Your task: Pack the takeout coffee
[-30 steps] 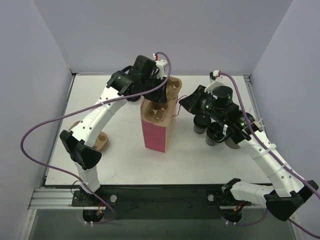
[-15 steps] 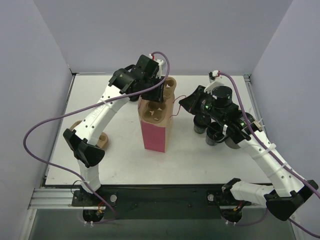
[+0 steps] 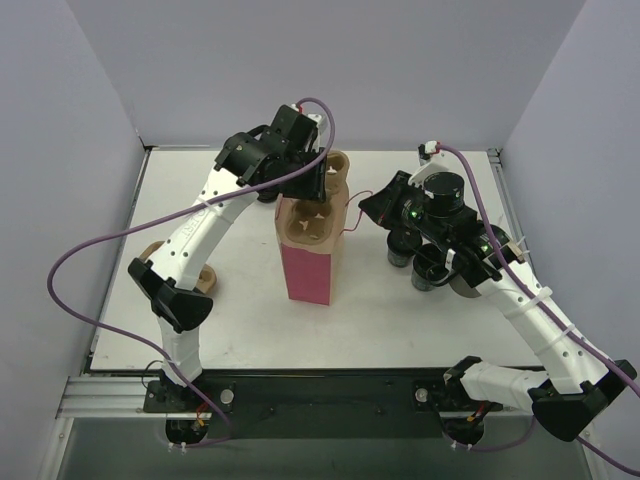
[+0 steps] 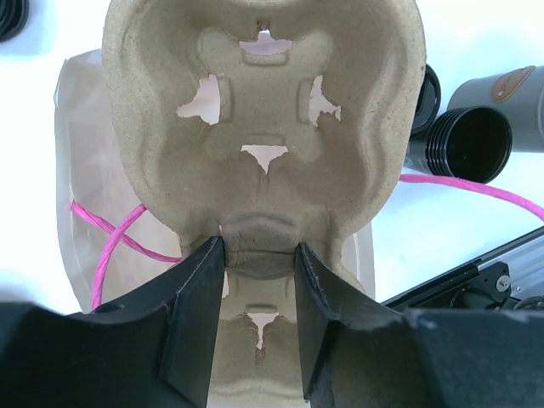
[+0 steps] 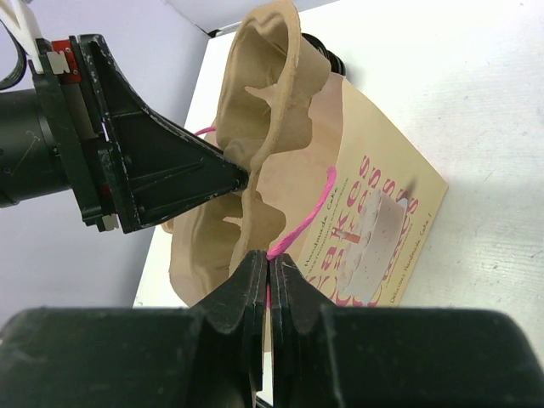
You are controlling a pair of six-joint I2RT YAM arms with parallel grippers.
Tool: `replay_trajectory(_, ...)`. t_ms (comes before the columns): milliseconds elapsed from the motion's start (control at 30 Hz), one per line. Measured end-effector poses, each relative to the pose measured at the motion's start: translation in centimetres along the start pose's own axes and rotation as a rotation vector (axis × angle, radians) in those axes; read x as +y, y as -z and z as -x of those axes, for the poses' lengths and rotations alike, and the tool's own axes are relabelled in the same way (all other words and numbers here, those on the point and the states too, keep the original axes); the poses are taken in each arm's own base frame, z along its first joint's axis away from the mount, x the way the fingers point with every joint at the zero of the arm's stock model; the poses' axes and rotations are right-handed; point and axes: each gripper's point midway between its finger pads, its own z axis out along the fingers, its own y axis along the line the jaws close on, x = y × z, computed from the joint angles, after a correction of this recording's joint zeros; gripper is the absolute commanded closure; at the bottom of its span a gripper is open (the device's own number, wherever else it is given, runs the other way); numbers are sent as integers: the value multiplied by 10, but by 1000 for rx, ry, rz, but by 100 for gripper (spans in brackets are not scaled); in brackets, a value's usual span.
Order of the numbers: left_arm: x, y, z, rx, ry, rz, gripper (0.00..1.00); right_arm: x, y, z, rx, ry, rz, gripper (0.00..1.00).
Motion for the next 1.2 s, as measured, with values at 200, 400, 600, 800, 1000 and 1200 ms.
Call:
replay_trajectory(200, 4, 1, -7, 28, 17, 23, 81, -2, 0, 0, 0, 0, -9, 100)
replay_trajectory(400, 8, 2, -11, 42, 18, 39, 81, -2, 0, -1, 1, 0, -10, 100)
replay_trajectory(600, 6, 7, -8, 32, 24, 33, 81, -3, -2, -1, 4, 0, -15, 100)
replay_trajectory(800, 2, 18, -1, 5, 43, 20, 81, -5, -4, -2, 5, 1, -23, 100)
replay_trajectory(1000, 4, 18, -3, 16, 56, 29, 81, -5, -4, -2, 5, 1, -25, 100)
replay_trajectory(1200, 6, 15, -4, 16, 71, 47, 81, -6, -4, -3, 6, 1, -28, 100)
